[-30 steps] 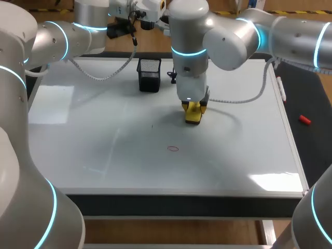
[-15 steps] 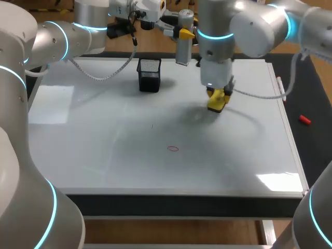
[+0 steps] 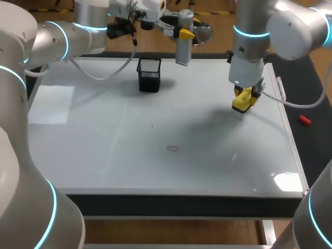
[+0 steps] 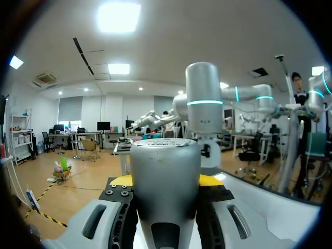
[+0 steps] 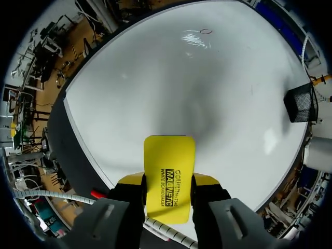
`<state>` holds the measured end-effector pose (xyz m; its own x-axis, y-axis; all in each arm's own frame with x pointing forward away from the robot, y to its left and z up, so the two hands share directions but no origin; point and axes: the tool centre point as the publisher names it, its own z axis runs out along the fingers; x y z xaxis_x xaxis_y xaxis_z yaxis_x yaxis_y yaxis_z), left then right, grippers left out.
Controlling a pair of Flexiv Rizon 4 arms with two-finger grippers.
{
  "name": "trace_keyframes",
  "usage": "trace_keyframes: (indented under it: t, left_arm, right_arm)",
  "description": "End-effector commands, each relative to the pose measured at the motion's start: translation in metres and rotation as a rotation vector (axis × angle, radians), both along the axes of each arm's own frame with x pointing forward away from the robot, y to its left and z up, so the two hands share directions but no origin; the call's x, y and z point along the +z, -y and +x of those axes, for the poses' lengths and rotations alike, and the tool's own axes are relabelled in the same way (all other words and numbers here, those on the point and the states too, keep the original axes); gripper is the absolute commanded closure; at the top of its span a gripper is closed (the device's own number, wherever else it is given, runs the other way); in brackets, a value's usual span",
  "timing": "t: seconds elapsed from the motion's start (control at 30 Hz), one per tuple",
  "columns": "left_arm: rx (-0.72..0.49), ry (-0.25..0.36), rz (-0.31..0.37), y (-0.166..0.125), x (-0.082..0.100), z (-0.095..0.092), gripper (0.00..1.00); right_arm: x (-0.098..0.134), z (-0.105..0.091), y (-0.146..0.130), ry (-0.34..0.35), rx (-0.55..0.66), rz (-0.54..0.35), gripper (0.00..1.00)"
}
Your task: Pick up the inspection probe, press it on each red-marked spot on the whiteboard one by one, put down the probe, pick up the eraser, and wipe off all the red marks.
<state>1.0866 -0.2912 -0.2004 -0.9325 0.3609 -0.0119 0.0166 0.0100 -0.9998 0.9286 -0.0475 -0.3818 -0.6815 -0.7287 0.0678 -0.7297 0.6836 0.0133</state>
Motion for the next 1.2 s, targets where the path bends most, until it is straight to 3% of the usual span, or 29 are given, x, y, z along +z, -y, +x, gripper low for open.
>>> trace_keyframes:
  t: [0.03,0.83,1.03,1.2]
  left_arm:
    - [-0.347,-0.007,-0.001,0.001,-0.003,0.007,1.00]
    - [-0.347,-0.007,-0.001,0.001,-0.003,0.007,1.00]
    - [-0.368,0.024,0.005,0.003,-0.002,-0.015,1.00]
    - [-0.371,0.044,0.019,0.000,0.003,-0.045,1.00]
  right_arm:
    - [0.002,-0.007,0.007,0.030,-0.003,0.021,1.00]
    - [0.002,-0.007,0.007,0.030,-0.003,0.021,1.00]
    - [0.002,-0.007,0.007,0.030,-0.003,0.021,1.00]
    - [0.002,-0.007,0.007,0.030,-0.003,0.021,1.00]
